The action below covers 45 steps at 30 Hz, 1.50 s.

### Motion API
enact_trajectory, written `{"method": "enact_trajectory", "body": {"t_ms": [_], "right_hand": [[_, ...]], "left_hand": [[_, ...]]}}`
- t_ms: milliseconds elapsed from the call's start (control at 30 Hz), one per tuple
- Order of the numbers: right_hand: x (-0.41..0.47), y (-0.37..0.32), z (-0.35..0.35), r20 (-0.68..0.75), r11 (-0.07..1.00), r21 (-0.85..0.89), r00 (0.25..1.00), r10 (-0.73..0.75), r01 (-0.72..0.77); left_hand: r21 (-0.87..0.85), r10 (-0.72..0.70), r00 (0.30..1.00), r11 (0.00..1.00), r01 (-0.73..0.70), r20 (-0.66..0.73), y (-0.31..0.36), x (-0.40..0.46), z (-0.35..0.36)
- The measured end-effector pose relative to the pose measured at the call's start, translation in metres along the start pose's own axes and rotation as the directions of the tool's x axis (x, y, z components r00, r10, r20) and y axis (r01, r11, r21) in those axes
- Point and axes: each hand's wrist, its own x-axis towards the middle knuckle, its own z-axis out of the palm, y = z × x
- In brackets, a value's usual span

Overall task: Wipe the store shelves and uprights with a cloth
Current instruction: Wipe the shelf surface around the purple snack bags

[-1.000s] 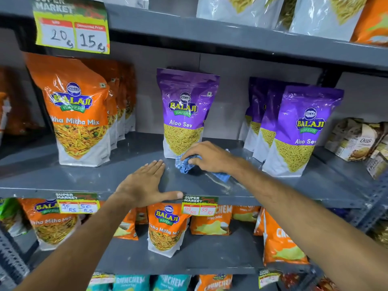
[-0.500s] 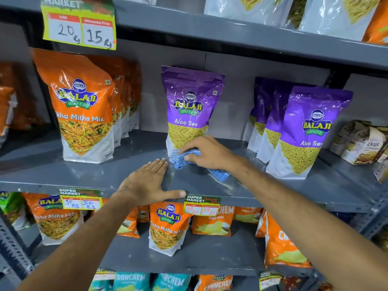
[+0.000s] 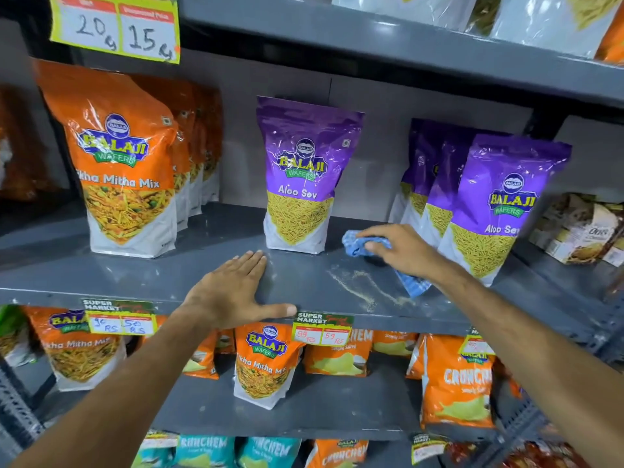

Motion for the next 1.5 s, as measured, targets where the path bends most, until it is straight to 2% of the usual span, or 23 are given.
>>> {"method": "enact_trajectory", "body": {"t_ms": [100, 200, 367, 467, 533, 600, 667, 767, 833, 933, 1033, 1133, 1233, 1333, 1500], "right_hand": [[0.000, 0.027, 0.026, 0.154, 0.984, 0.069, 0.977, 0.150, -0.162], [0.001, 0.029, 0.049, 0.146, 0.978, 0.061, 0.971, 0.191, -0.202], [-0.017, -0.010, 0.062, 0.134, 0.997, 0.062, 0.990, 0.029, -0.038], [-0.038, -0.021, 0.062, 0.155, 0.977, 0.213, 0.987, -0.044, 0.010], [-0.053, -0.025, 0.055, 0.081, 0.920, 0.389, 0.997, 0.017, -0.047], [-0.062, -0.015, 0.049, -0.064, 0.871, 0.483, 0.988, 0.141, -0.093], [-0.063, -0.001, 0.044, -0.117, 0.900, 0.410, 0.970, 0.212, -0.147], [-0.043, 0.020, 0.047, 0.053, 0.971, 0.078, 0.973, 0.223, -0.227], [-0.026, 0.013, 0.051, 0.101, 0.977, -0.014, 0.972, 0.211, -0.211], [-0.015, -0.011, 0.059, 0.096, 0.989, -0.031, 0.985, 0.145, -0.143], [-0.033, -0.034, 0.066, 0.151, 1.000, -0.002, 0.988, 0.019, -0.019], [-0.068, -0.042, 0.065, 0.175, 0.980, 0.170, 0.975, -0.133, 0.103], [-0.089, -0.020, 0.057, 0.123, 0.939, 0.345, 0.991, -0.053, 0.007], [-0.076, 0.014, 0.053, 0.029, 0.978, 0.183, 0.995, 0.098, -0.101], [-0.017, 0.012, 0.060, 0.081, 0.985, -0.028, 0.982, 0.173, -0.171]], "left_hand": [[0.003, 0.005, 1.000, 1.000, -0.005, 0.000, 0.000, 0.000, -0.001], [0.005, 0.003, 1.000, 1.000, -0.003, 0.008, -0.001, 0.001, 0.000], [0.016, -0.007, 0.999, 1.000, 0.007, 0.036, 0.000, 0.002, -0.002], [0.007, -0.009, 0.999, 1.000, 0.009, 0.041, 0.001, 0.000, -0.002], [0.004, -0.011, 0.999, 1.000, 0.011, 0.040, 0.001, 0.000, -0.002], [0.005, -0.010, 0.999, 1.000, 0.010, 0.034, 0.002, 0.000, -0.001], [0.008, -0.009, 1.000, 1.000, 0.009, 0.025, 0.003, 0.000, 0.000], [0.015, -0.011, 1.000, 1.000, 0.011, 0.027, 0.002, 0.002, -0.001], [0.021, -0.012, 0.999, 1.000, 0.011, 0.030, 0.000, 0.003, -0.001], [0.017, -0.008, 0.999, 1.000, 0.007, 0.032, -0.001, 0.004, -0.001], [0.005, -0.007, 1.000, 1.000, 0.007, 0.019, -0.002, 0.002, 0.000], [0.013, -0.005, 1.000, 1.000, 0.005, 0.019, 0.000, 0.001, 0.000], [0.024, 0.001, 1.000, 1.000, -0.001, 0.003, -0.001, 0.003, 0.001], [0.034, 0.005, 1.000, 0.999, -0.005, 0.009, -0.001, 0.004, 0.001], [0.027, 0.003, 1.000, 1.000, -0.003, 0.019, -0.003, 0.005, 0.000]]}}
